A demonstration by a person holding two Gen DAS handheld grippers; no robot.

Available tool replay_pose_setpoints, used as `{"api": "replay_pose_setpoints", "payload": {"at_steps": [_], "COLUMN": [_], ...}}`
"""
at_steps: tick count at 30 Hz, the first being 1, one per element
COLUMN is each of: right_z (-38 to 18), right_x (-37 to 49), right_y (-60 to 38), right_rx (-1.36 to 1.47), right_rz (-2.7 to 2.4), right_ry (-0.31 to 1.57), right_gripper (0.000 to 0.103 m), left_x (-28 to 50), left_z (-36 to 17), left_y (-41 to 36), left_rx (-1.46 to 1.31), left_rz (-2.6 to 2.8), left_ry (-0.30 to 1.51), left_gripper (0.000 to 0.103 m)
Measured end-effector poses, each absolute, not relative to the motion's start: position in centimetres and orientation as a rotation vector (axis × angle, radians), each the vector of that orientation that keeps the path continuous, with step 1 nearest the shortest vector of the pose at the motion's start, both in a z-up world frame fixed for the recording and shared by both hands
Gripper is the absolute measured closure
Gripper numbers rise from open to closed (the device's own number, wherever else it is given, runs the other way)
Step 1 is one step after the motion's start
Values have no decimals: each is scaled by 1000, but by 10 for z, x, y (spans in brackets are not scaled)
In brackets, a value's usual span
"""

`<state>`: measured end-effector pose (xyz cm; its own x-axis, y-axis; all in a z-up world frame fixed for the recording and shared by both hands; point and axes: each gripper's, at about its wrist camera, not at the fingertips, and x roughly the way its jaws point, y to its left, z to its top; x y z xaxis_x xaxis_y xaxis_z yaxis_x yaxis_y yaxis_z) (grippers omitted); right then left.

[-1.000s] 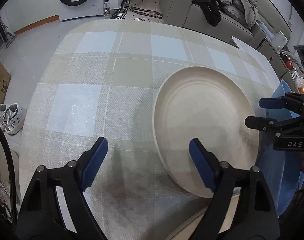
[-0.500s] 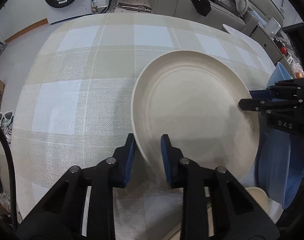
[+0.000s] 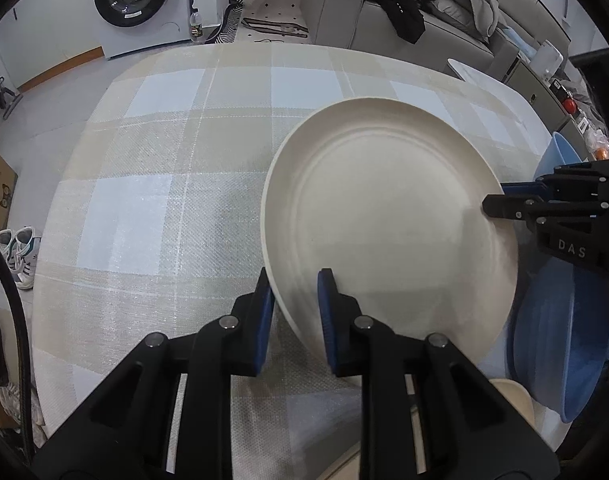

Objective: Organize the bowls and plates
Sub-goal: 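Grasp a cream plate rim with the left tool while the right tool grasps another plate, then lift both held cream plates toward the blue bowls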

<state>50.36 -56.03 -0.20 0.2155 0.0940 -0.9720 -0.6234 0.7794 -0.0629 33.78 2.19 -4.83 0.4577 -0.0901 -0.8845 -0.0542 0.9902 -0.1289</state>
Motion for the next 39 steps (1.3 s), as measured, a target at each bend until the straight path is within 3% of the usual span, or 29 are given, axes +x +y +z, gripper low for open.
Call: {"api": "replay_pose_setpoints", "payload": {"at_steps": [18,39], "right_z": [61,120], "right_x": [470,376], "right_y": [-556,-562], "right_rx": [-482,-468], "right_rz": [540,550], "right_ry": [1136,1005], "right_gripper": [88,88], "left_x": [291,153], "left_z": [20,93], "left_y": [33,20], "left_rx": [-170,-147], "left_rz": [4,20], "left_ry": [960,825], "left_gripper": [84,84]}}
